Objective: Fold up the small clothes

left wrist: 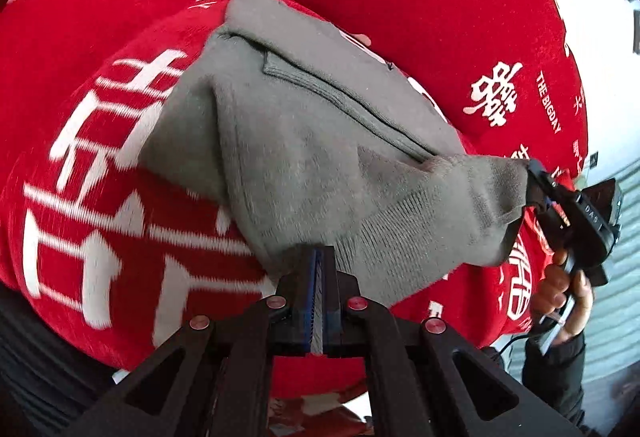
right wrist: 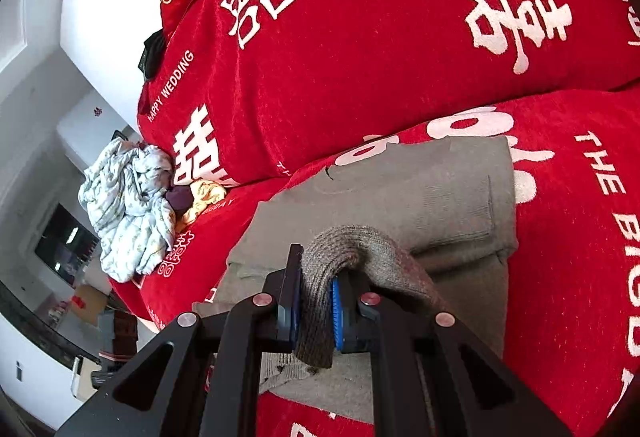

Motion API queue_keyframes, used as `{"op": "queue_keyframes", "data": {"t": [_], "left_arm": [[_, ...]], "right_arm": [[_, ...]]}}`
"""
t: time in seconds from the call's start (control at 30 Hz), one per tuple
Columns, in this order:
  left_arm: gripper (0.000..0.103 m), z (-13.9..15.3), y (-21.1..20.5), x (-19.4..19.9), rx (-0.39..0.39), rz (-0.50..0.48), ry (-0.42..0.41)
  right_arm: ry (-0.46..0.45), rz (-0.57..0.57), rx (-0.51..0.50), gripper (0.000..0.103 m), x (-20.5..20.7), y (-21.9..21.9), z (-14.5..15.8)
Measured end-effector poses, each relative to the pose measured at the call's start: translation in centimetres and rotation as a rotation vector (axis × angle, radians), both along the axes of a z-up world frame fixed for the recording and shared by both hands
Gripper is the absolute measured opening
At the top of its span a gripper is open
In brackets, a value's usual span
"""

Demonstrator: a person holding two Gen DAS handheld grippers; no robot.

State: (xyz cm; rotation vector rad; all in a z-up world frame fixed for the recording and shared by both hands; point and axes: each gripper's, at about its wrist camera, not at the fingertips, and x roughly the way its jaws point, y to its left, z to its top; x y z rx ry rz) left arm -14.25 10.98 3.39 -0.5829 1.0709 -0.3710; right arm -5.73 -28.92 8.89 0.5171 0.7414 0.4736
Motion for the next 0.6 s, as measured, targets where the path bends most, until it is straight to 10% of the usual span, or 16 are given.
{"op": "queue_keyframes", "data": {"t": [0.17,0.2,0.23,0.3,0.6], "left_arm": [[0.001,4.8,-0.4,-5.1,0.140,0.163,-0.339],[0.035,5.5,-0.9,-5.8,0.259,0.249,-0.385],[0.102,5.5,-1.2,-5.8,0.343,0.289,-0.367],[0.098,4.9,-1.6,-4.6,0.390,0.304,-0.332],[0.098,-0.2,-1.5,0.1,0.056,0.075,-0.216]], "right_arm": [[0.006,0.000,0.002,0.013,-0.3,-0.2,-0.2],[0.006,0.003,0.000,0.013,-0.4,-0.2,-0.2],[0.006,0.004,0.000,0.013,-0.4,-0.2,-0.2],[0.007,0.004,0.012,0.013,-0.4,-0.1,-0.2],[0.006,0.014,0.017,0.013,-0.6,0.4,-0.1]]}}
